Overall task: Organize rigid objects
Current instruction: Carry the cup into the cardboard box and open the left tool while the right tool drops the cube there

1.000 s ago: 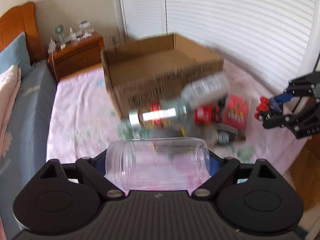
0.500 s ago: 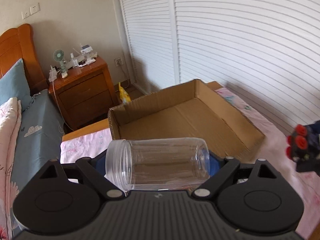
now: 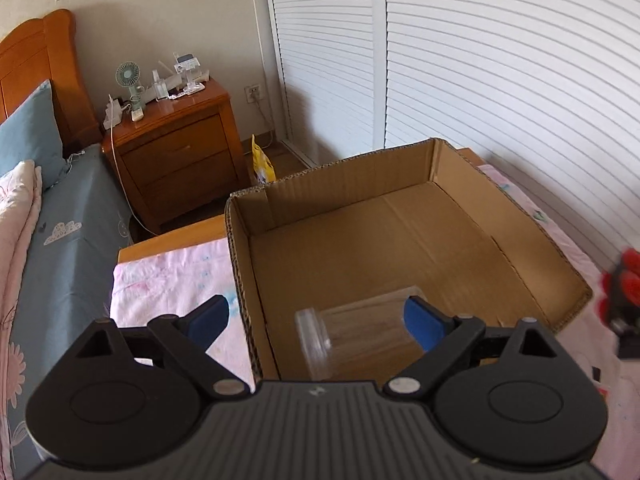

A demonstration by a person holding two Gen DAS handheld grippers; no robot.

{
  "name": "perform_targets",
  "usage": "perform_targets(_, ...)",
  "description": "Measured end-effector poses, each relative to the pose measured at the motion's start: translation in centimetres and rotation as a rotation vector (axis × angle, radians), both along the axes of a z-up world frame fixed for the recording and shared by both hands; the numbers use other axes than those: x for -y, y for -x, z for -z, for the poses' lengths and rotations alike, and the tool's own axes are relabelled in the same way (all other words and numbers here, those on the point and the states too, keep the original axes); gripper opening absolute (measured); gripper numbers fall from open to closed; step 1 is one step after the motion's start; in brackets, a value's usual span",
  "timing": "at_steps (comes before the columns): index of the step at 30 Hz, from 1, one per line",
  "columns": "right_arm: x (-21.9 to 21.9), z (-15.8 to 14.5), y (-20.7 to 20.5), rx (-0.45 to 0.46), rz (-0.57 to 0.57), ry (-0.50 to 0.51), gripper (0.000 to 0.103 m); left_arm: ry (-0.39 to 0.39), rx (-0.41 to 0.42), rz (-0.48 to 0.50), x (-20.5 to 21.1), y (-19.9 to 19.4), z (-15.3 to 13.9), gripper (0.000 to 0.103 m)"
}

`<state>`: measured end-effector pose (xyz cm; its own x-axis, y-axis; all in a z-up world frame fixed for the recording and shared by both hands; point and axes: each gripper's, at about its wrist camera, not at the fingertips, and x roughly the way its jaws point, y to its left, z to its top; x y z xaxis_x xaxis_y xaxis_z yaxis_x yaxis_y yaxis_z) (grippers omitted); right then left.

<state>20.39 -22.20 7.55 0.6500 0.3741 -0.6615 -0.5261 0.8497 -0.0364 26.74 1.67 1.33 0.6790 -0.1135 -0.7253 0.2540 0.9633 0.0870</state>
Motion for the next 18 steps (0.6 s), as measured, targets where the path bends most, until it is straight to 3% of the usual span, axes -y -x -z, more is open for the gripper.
perform_targets(8,-1.0,0.8,-2.9,-0.055,0.066,-0.003,0.057,0.027,0.062,0.018,-0.7,5.2,-2.0,0.1)
perform_targets(16,-2.6,0.5,-5.4,-0.064,0.11,-0.014,0.057,-0.02,0.099,0.003,-0.8,9.8,-1.9,0.1)
perform_targets(18,-3.1,0.3,-6.1,-0.051,0.142,-0.009,0.064,-0.01,0.089,-0.004,-1.1,10.3,-1.7,0.1)
